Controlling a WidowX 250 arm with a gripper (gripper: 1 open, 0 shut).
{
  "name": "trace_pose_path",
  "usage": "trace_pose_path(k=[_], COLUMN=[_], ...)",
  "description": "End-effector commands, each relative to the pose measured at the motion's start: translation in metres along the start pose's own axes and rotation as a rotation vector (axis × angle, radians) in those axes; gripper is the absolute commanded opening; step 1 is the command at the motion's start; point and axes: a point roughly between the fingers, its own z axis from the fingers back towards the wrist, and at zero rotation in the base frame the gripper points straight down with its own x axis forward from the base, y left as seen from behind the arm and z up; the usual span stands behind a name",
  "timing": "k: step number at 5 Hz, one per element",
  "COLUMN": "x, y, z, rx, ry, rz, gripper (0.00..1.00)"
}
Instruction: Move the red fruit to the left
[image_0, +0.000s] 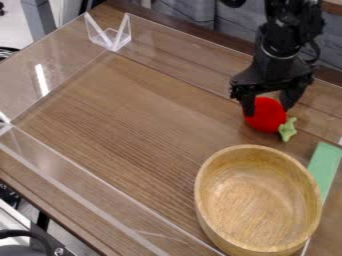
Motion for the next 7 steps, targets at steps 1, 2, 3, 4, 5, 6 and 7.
trace_pose_path(k=[1,2,3,4,5,6,7], x=[0.011,0.009,0.007,0.009,0.007,0.009,0.012], y=[-0.009,-0.013,-0.018,-0.021,-0.021,-0.017,-0.013], z=[0.012,0.003,-0.004,-0.014,-0.019,-0.014,-0.010], rx=[-0.027,-0.010,0.005,0.013,0.018,0.016,0.008], ry=[-0.040,-0.040,-0.037,-0.026,-0.006,0.022,0.046], rz=[0.065,0.102,0.143,0.147,0.144,0.101,0.066], gripper=[1.00,1.00,1.00,1.00,1.00,1.00,1.00])
